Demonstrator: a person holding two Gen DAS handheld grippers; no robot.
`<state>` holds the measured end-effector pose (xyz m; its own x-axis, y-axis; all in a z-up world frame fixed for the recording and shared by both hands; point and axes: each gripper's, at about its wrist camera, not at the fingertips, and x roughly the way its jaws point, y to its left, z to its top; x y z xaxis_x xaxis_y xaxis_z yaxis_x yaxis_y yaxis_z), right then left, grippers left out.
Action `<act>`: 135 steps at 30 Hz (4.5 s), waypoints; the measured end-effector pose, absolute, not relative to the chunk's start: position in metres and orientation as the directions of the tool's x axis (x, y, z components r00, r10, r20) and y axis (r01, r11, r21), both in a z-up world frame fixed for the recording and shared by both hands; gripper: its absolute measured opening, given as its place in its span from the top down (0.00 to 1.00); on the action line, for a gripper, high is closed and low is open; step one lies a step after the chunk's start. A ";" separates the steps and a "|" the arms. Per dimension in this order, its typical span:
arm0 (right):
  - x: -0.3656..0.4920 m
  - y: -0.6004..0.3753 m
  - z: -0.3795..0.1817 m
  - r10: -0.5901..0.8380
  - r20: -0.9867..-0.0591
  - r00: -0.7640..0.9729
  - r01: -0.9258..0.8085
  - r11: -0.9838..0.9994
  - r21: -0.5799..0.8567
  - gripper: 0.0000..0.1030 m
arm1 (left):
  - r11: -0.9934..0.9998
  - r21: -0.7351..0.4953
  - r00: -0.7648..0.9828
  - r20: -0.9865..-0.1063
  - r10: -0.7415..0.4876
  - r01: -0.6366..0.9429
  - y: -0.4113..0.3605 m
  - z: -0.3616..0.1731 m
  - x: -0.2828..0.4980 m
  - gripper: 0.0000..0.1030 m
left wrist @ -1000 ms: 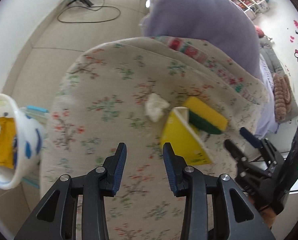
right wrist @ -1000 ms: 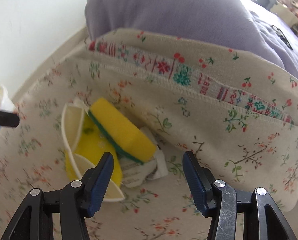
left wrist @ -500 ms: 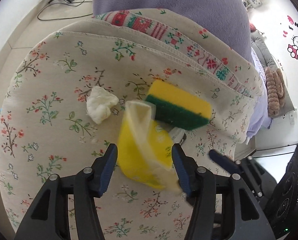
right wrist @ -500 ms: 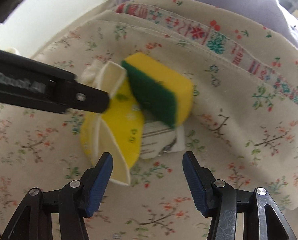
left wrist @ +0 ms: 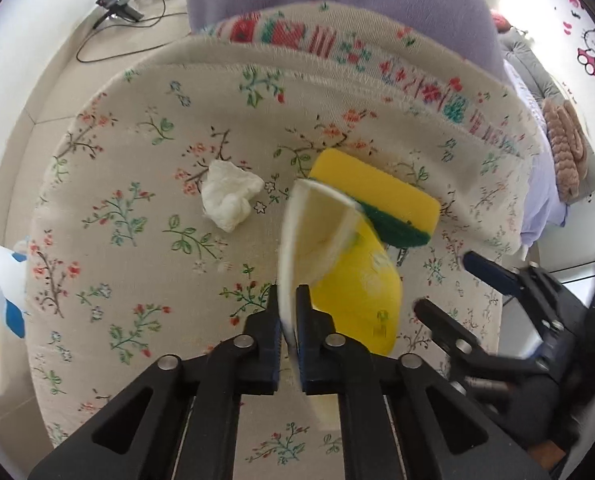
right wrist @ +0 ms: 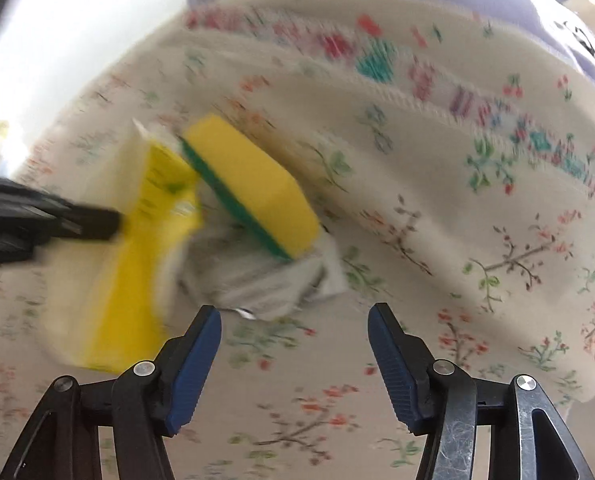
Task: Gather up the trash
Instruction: 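Grasp the yellow paper cup with the left tool while the right tool grasps the sponge, then carry the cup and sponge over the white bin and release both, then grasp the white tissue with the left tool while the right tool grasps the white wrapper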
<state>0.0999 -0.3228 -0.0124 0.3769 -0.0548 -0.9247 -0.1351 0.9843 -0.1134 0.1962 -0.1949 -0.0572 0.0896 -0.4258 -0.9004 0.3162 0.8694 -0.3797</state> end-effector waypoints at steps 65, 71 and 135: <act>0.124 -0.116 -0.019 0.355 -0.825 0.439 -0.235 0.932 0.276 0.72 | 0.999 0.040 0.242 -0.969 0.044 -0.023 0.129 -0.077 0.236 0.96; 0.147 -0.061 -0.035 0.439 -0.803 0.403 -0.212 0.898 0.384 0.72 | 0.997 0.050 0.205 -0.977 0.062 -0.063 0.139 -0.090 0.244 0.95; 0.091 -0.369 -0.050 0.073 -0.874 0.480 0.566 0.736 0.372 0.44 | 0.952 -0.142 0.252 -0.944 -0.212 0.270 -0.103 -0.049 0.247 0.57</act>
